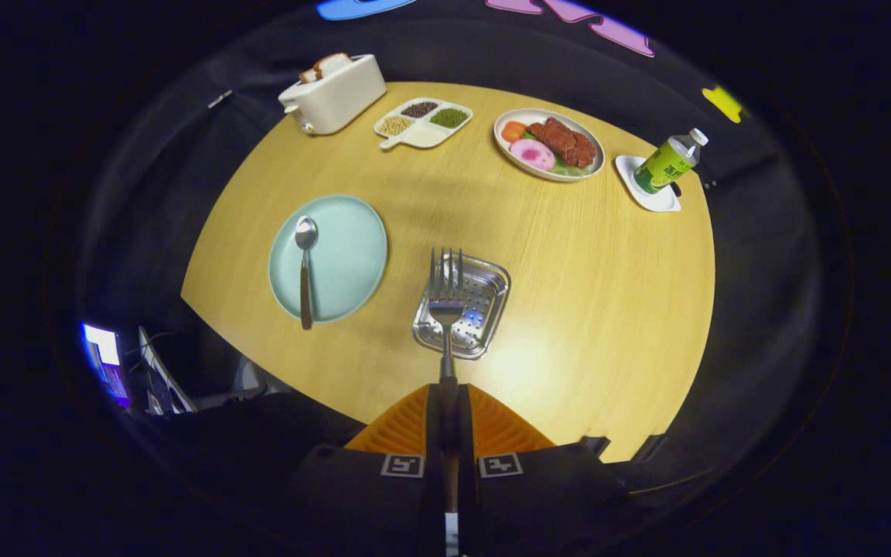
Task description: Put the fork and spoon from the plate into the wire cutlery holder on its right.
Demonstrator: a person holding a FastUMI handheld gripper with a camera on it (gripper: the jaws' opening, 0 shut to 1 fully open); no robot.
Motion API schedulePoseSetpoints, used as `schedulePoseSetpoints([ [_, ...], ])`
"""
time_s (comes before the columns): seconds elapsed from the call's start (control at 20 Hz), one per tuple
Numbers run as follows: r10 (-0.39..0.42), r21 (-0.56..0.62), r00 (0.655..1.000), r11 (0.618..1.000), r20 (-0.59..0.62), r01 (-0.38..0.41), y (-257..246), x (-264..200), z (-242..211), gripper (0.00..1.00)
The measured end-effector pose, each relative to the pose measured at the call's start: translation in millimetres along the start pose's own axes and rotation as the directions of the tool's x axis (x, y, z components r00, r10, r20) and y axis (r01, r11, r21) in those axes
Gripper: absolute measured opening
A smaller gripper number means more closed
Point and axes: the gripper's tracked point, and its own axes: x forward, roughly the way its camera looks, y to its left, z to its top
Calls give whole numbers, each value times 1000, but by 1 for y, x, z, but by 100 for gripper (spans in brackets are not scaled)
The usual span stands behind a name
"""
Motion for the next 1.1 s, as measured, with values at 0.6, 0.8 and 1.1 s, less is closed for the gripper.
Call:
schedulePoseSetpoints([
  [0.6,-189,-271,886,960,-425,75,-21,44,6,11],
  [0.8,-210,-258,876,961,-434,103,-25,54,11,12],
  [1.1,-155,-175,938,979,-309,104,-28,61,27,53],
])
